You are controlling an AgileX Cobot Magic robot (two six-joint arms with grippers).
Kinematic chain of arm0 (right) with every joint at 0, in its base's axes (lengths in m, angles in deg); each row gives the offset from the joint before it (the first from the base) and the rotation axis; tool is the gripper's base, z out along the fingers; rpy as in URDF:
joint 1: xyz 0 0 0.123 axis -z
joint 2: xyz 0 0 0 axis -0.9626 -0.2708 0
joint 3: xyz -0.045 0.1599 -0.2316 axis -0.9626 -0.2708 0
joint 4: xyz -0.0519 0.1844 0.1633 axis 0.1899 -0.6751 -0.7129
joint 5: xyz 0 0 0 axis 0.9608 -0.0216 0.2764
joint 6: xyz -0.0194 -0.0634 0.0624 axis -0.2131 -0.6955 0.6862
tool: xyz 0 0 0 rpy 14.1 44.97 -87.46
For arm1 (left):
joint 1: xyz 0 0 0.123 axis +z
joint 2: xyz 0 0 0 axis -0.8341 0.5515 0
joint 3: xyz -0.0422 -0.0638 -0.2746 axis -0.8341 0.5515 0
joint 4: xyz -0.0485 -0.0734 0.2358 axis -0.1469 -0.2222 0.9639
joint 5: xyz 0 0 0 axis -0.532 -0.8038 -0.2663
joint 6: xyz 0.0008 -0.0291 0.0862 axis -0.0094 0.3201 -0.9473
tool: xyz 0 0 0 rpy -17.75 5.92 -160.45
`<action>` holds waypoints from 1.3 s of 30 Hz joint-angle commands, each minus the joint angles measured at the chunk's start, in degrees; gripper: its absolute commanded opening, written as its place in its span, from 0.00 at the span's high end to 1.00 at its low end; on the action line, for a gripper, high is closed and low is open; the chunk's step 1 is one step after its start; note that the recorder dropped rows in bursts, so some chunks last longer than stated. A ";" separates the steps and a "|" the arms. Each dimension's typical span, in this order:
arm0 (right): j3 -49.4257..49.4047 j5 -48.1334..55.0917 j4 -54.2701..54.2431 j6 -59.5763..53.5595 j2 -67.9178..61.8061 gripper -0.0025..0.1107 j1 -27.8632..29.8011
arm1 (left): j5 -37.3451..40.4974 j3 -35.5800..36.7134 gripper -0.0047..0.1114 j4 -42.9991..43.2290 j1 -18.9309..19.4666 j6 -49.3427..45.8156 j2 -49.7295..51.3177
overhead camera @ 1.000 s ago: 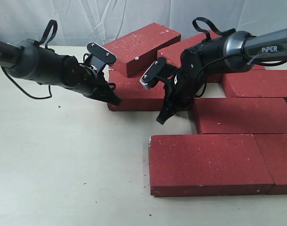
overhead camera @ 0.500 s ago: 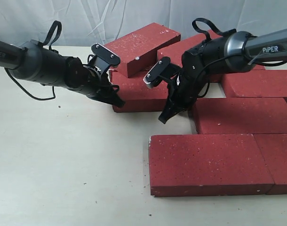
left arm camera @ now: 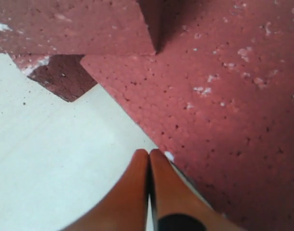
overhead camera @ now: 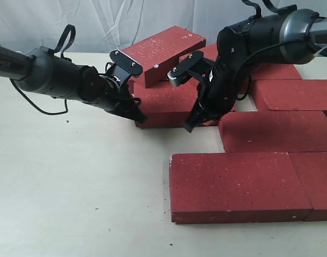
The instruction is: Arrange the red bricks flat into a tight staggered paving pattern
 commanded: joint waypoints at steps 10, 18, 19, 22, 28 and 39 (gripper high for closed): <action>-0.77 0.00 7.84 0.21 1.65 0.99 1.59 | -3.50 -0.38 0.96 -1.94 -0.20 -0.04 2.17; -1.49 -2.33 5.25 -0.82 1.65 0.99 3.78 | -4.51 -0.38 0.96 -1.66 -0.09 -0.15 1.43; -1.49 -2.33 5.25 -0.82 1.65 0.99 3.78 | -3.50 -0.38 0.96 -0.37 -0.09 -0.15 1.00; -1.49 0.14 5.45 -0.81 1.70 0.99 3.78 | 0.42 -0.38 0.96 3.50 1.00 -0.04 -0.03; -1.60 1.40 7.39 -0.81 3.61 0.99 5.57 | 0.81 -0.55 0.96 -2.67 1.43 -0.04 0.54; -4.44 -3.57 2.85 -0.81 4.77 0.99 16.37 | 2.25 -7.62 0.96 -6.24 -0.42 -0.04 5.80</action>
